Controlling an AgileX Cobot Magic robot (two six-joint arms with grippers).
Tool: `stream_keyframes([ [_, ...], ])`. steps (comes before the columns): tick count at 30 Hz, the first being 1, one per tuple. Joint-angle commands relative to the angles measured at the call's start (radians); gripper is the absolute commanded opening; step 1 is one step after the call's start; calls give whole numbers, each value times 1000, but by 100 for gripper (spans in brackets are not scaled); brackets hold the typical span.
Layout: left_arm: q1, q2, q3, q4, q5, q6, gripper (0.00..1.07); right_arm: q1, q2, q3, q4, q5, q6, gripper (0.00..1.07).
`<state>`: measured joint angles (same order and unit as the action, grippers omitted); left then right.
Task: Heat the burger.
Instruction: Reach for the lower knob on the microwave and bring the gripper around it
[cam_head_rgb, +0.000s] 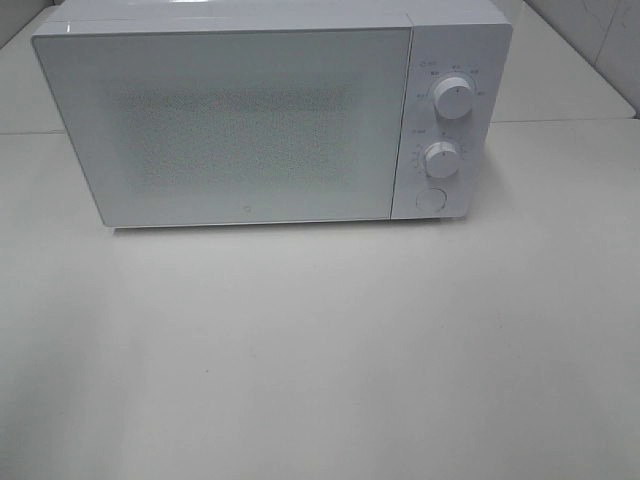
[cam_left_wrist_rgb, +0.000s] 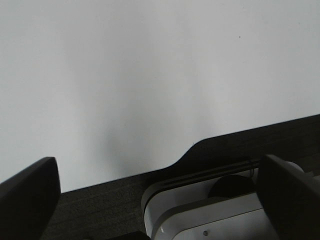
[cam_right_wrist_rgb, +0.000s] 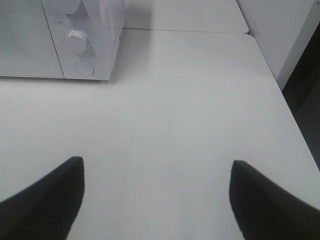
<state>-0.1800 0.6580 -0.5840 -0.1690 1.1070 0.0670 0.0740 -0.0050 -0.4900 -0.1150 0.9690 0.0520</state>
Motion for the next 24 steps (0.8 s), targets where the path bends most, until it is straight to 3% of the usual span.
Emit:
stream_keyframes([
  [1, 5, -99, 48, -5, -10, 30, 100, -6, -28, 1, -3, -8, -3, 76],
  [7, 5, -266, 67, 1, -35, 29, 100, -6, -28, 1, -3, -8, -3, 76],
  [24, 6, -548, 67, -19, -37, 14, 100, -6, -28, 1, -3, -8, -3, 76],
])
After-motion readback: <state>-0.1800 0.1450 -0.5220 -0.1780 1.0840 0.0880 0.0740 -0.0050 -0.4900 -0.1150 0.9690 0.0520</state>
